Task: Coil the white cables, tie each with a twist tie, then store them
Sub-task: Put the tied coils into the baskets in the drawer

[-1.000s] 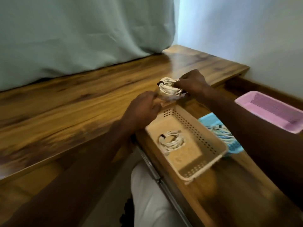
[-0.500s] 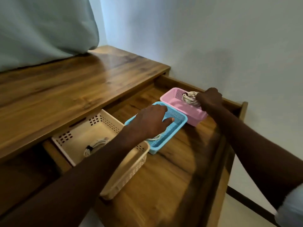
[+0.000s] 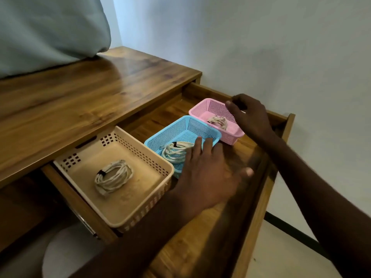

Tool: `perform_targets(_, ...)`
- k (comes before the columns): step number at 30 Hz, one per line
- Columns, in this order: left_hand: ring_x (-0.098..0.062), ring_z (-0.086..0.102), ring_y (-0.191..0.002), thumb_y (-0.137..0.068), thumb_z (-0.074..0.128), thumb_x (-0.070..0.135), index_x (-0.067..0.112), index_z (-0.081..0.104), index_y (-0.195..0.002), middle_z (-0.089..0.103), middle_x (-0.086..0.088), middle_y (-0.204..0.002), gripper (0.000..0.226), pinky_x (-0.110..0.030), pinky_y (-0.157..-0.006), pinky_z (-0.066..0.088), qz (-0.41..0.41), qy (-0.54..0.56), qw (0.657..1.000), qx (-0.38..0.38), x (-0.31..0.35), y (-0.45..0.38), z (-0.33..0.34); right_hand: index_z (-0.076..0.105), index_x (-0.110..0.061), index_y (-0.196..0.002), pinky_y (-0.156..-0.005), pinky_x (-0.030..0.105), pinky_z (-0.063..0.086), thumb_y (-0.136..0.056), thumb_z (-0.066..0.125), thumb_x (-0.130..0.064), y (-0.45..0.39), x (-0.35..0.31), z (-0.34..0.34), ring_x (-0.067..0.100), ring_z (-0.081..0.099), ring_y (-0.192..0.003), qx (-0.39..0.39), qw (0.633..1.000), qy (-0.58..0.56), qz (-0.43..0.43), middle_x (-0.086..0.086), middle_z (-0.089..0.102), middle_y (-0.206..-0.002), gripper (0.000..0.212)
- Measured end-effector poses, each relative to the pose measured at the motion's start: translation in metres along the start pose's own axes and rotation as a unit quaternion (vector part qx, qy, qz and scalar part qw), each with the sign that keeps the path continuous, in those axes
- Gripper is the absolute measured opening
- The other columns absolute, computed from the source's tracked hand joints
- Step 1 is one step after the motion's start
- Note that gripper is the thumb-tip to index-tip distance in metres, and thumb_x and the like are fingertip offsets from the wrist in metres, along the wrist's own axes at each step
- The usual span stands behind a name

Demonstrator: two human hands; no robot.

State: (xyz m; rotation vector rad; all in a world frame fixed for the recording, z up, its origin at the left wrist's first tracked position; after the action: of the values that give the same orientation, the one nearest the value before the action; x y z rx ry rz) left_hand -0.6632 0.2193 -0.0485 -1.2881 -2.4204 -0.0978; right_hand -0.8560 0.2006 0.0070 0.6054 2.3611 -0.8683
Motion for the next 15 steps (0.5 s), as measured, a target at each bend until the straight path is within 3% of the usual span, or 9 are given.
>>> perform_targets(3,-0.029,-0.026,-0.156,-0.073,0.041,0.098,0.023,-0.009,-0.163,-0.024,-0.004,-0.170,0.127,-0.056,-0.124,-0.008,0.021,-0.007,0.998,-0.061,0.035,0.027,0.018,0.073,-0.016,-0.113,-0.079,0.026,0.057,-0.105,0.057,-0.041,0.060,-0.003,-0.036,0.008,0.068,-0.101,0.004,0.995,-0.076,-0.069,-0.007,0.074,-0.109,0.031)
perform_targets(6,-0.031,-0.033,-0.152,-0.073,0.051,0.091,0.022,-0.017,-0.161,-0.035,-0.005,-0.166,0.130,-0.059,-0.124,-0.011,0.037,-0.064,0.995,-0.064,0.043,0.038,0.032,0.072,-0.009,-0.115,-0.083,0.040,0.059,-0.105,0.055,-0.038,0.082,0.007,-0.044,0.015,0.069,-0.106,0.046,0.990,-0.112,-0.074,0.000,0.074,-0.113,0.035)
perform_targets(9,-0.033,-0.033,-0.152,-0.069,0.053,0.088,0.020,-0.014,-0.162,-0.032,-0.008,-0.167,0.133,-0.062,-0.123,-0.009,0.025,-0.093,0.995,-0.018,0.040,0.036,0.024,0.071,-0.008,-0.115,-0.079,0.033,0.057,-0.107,0.052,-0.037,0.077,0.005,-0.047,0.010,0.068,-0.101,0.102,0.985,-0.109,-0.083,-0.001,0.073,-0.109,0.035)
perform_targets(13,-0.036,-0.034,-0.151,-0.066,0.050,0.091,0.019,-0.012,-0.163,-0.033,-0.011,-0.167,0.136,-0.064,-0.123,-0.006,0.001,-0.139,0.990,0.022,0.019,0.031,0.005,0.069,-0.003,-0.113,-0.077,0.011,0.047,-0.109,0.049,-0.027,0.066,0.001,-0.037,-0.004,0.063,-0.097,0.143,0.976,-0.149,-0.070,-0.004,0.070,-0.104,0.031)
perform_targets(15,-0.037,-0.033,-0.151,-0.067,0.048,0.094,0.018,-0.014,-0.162,-0.033,-0.011,-0.166,0.137,-0.064,-0.123,-0.004,-0.033,-0.162,0.986,0.024,-0.003,0.030,-0.006,0.069,-0.003,-0.112,-0.076,0.011,0.046,-0.109,0.049,-0.030,0.057,-0.009,-0.022,-0.002,0.065,-0.096,0.144,0.974,-0.159,-0.074,-0.001,0.072,-0.104,0.034)
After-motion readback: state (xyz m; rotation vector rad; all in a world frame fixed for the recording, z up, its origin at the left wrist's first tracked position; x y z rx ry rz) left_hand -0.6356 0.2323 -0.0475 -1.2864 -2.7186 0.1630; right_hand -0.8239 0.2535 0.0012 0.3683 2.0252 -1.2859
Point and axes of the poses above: each hand's wrist, its own y-axis away from the middle knuckle, its own z-axis out of the palm, x = y × z, the point moved 9 cm from there along -y, towards the middle knuckle
